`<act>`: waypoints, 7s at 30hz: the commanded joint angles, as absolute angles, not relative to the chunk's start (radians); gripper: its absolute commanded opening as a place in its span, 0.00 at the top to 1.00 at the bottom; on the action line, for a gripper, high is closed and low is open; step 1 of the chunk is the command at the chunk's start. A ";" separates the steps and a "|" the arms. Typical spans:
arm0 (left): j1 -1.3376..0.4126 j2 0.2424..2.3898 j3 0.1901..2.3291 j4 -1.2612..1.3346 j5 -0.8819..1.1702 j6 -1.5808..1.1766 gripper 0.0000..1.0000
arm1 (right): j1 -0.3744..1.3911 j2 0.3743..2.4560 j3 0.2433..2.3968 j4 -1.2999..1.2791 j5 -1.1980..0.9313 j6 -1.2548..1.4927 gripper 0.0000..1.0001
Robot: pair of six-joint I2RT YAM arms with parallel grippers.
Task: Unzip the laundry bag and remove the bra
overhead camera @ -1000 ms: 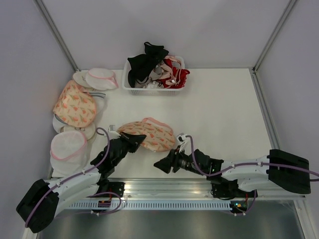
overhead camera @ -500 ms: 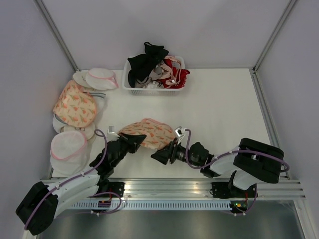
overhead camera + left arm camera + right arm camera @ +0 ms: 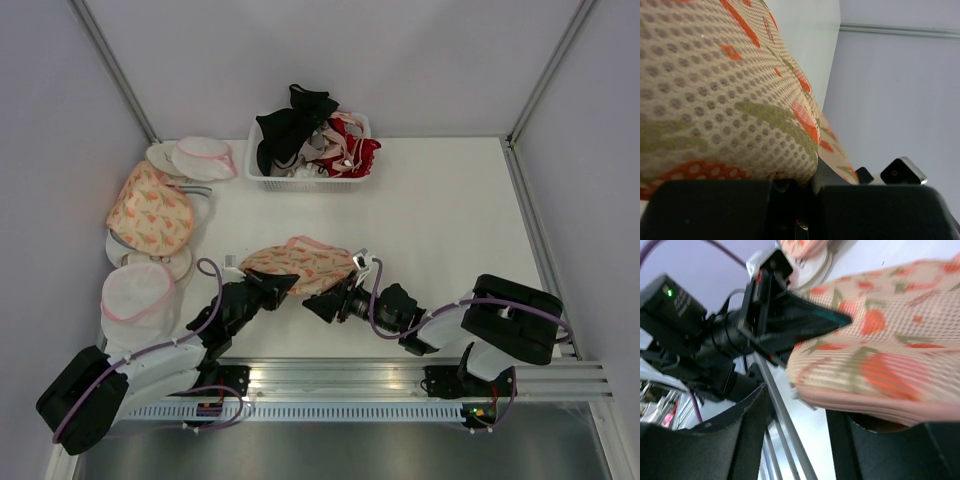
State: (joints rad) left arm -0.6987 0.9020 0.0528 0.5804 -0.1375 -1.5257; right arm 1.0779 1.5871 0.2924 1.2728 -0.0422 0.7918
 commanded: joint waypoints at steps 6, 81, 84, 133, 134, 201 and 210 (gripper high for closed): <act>-0.772 0.942 0.023 0.716 -0.064 -1.592 0.98 | 1.066 1.487 0.319 1.272 0.170 0.698 0.73; -0.592 0.699 0.035 0.353 -0.055 -1.390 0.98 | 1.250 1.447 0.537 0.621 0.219 0.761 0.39; -0.592 0.693 0.032 0.354 -0.051 -1.394 0.98 | 1.253 1.447 0.560 0.574 0.280 0.744 0.40; -0.603 0.635 0.035 0.196 -0.123 -1.280 0.98 | 1.287 1.223 0.680 -0.285 0.695 0.686 1.00; -0.603 0.641 0.038 0.198 -0.126 -1.270 0.98 | 1.287 1.217 0.681 -0.302 0.702 0.690 1.00; -0.554 0.390 0.012 0.069 -0.027 -1.485 0.00 | 1.134 1.654 0.673 0.678 -0.107 0.615 1.00; -0.554 0.678 0.052 0.274 0.050 -1.516 0.13 | 1.149 1.617 0.657 0.655 -0.081 0.577 1.00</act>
State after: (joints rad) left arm -0.5564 0.5880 0.0586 0.1078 0.0086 -1.4792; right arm 1.1378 1.6611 0.6556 0.6090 -0.0750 0.6067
